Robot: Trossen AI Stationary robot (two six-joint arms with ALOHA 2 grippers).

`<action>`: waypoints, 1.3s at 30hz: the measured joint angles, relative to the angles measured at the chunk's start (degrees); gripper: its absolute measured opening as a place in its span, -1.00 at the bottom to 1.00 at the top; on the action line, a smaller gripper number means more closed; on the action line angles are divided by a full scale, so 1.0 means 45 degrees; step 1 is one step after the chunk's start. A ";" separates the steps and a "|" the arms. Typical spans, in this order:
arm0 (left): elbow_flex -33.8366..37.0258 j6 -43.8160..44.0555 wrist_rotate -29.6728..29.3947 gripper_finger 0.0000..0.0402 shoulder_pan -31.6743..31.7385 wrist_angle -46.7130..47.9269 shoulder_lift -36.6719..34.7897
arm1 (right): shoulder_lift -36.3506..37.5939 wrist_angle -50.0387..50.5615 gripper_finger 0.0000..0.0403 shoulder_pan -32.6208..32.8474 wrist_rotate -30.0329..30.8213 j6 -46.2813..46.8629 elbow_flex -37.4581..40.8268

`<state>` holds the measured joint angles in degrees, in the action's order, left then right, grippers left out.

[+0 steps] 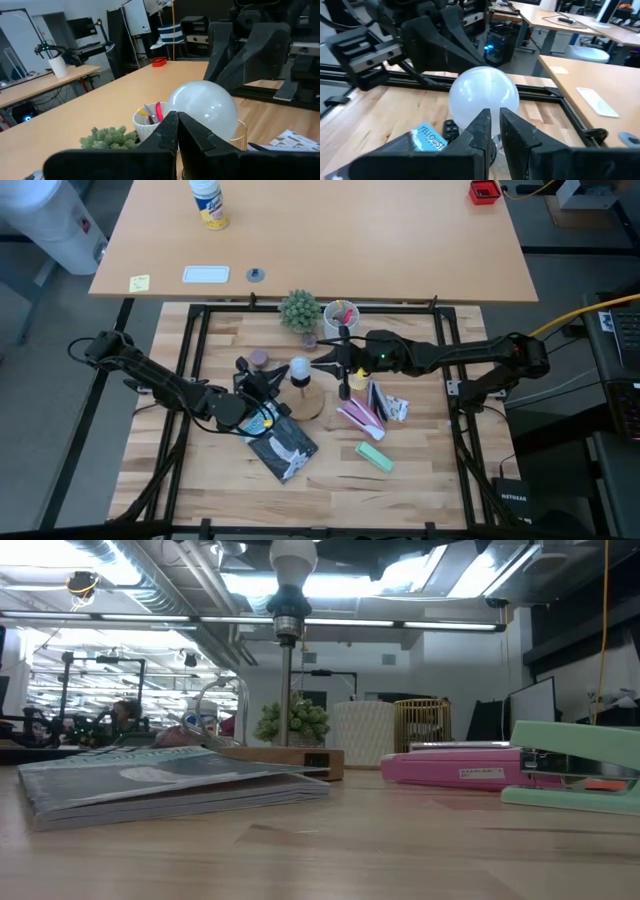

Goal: Screw lightbulb
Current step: Remove the lightbulb from the lamp

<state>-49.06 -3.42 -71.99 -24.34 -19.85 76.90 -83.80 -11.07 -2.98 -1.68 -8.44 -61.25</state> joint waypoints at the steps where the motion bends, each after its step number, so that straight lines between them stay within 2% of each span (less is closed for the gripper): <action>1: 0.0000 0.0001 -0.0004 -0.99 -0.0012 0.0004 0.0000 | -0.0041 -0.0074 -0.78 0.0000 0.0084 -0.0133 0.0000; 11: 0.0000 0.0243 0.0445 -0.99 -0.0532 -0.0012 0.0019 | -0.0102 -0.0621 -0.78 -0.0010 0.0936 -0.0573 0.0000; 18: 0.0000 0.0399 0.0713 -0.99 -0.0634 -0.0067 0.0019 | -0.0342 -0.0837 -0.78 -0.0010 0.0971 -0.0726 0.0000; 25: 0.0000 -0.1322 -0.0253 -0.99 -0.0767 -0.1805 0.0019 | 0.0625 -0.0774 -0.78 -0.0006 0.0912 -0.1109 0.0015; 29: 0.0000 -0.2025 -0.1292 -0.99 -0.0669 -0.2145 0.0015 | 0.1149 -0.0330 -0.78 0.0005 -0.0251 -0.0189 0.0015; 33: 0.0000 -0.1839 -0.1426 -0.99 -0.0271 -0.1956 0.0015 | 0.1069 -0.0243 -0.78 0.0009 -0.1710 0.0480 0.0015; 39: 0.0000 -0.0570 -0.1355 -0.99 0.0357 -0.0654 0.0015 | 0.0259 -0.0186 -0.78 0.0003 -0.1873 0.0586 0.0010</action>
<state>-49.06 -5.98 -78.09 -22.73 -22.79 76.97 -82.64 -11.91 -2.97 -10.11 -5.80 -61.21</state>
